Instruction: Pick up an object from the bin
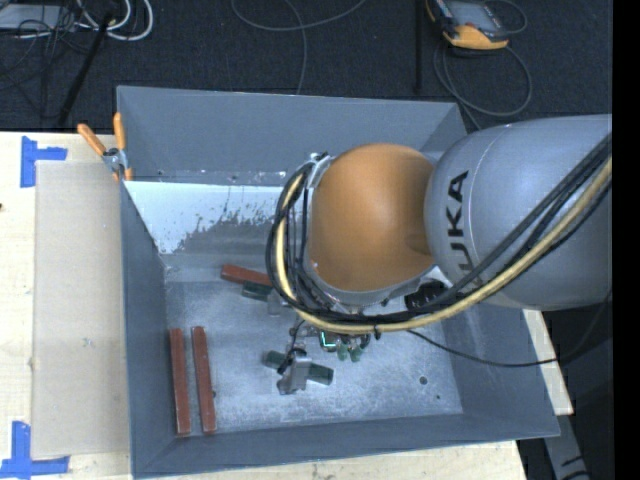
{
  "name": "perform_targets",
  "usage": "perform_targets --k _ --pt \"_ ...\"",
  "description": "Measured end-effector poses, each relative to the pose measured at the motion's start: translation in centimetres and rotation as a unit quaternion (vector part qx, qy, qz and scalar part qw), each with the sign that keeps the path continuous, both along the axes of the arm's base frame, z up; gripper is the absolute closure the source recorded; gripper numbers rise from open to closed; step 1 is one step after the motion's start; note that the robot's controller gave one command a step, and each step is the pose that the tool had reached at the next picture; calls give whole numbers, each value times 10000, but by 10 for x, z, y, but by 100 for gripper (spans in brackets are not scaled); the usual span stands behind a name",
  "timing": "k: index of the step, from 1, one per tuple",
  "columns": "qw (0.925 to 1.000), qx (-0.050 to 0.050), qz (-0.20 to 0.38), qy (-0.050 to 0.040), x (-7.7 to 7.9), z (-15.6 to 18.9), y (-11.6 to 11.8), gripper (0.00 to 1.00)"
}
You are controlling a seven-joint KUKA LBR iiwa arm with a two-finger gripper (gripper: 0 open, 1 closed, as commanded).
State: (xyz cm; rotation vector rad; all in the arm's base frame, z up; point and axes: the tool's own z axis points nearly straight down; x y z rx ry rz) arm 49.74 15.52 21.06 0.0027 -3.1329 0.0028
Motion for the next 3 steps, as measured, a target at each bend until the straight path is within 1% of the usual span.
perform_targets --k 1,2,3 --pt "9992 -7 -389 2 11 -146 -30 0" --pt "9992 6 -399 -31 13 -141 -29 100" --pt "9977 12 -676 -83 26 16 -60 100"
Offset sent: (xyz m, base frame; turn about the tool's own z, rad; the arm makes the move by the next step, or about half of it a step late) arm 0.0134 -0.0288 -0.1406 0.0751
